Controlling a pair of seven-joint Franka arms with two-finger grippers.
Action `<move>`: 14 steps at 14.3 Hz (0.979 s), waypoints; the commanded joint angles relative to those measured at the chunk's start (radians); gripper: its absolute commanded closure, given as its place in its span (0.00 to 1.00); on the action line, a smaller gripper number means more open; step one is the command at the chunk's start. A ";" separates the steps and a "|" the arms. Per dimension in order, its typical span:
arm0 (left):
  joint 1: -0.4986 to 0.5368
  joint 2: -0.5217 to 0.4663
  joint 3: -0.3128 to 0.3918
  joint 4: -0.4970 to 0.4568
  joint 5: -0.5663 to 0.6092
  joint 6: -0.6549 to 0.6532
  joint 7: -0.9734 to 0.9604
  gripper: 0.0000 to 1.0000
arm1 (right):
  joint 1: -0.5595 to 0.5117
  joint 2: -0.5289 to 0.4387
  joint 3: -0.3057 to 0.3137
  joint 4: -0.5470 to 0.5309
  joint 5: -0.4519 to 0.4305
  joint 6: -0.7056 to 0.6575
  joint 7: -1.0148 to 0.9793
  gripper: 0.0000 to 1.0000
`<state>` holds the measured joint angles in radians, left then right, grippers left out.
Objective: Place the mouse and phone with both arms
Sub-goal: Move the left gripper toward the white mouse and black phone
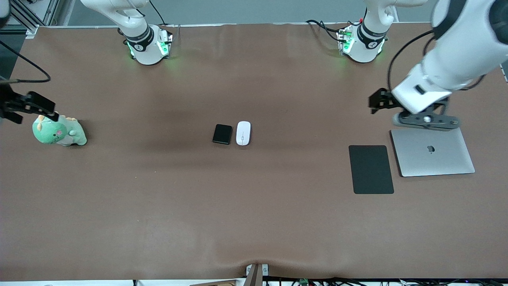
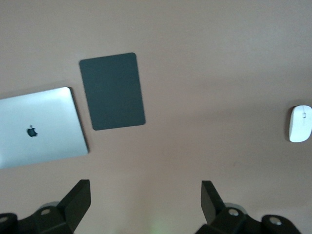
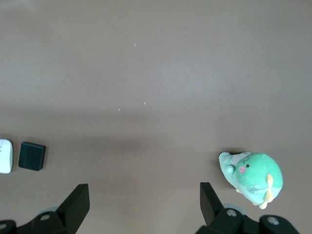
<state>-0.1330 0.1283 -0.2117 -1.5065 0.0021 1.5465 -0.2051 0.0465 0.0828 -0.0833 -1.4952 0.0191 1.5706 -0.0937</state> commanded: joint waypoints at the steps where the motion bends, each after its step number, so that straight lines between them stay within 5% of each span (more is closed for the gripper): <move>1: 0.006 0.036 -0.076 0.006 -0.013 0.018 -0.094 0.00 | -0.003 0.018 0.002 -0.002 0.004 -0.001 -0.006 0.00; 6: -0.022 0.093 -0.212 -0.061 -0.011 0.170 -0.330 0.00 | -0.004 0.034 -0.004 -0.005 0.005 -0.004 -0.009 0.00; 14: -0.276 0.224 -0.216 -0.112 0.019 0.429 -0.536 0.00 | -0.010 0.041 -0.004 -0.003 0.002 -0.078 -0.009 0.00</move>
<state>-0.3746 0.3190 -0.4316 -1.6300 0.0027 1.9407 -0.7013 0.0445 0.1188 -0.0892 -1.5041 0.0191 1.5121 -0.0937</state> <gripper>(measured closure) 0.000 0.000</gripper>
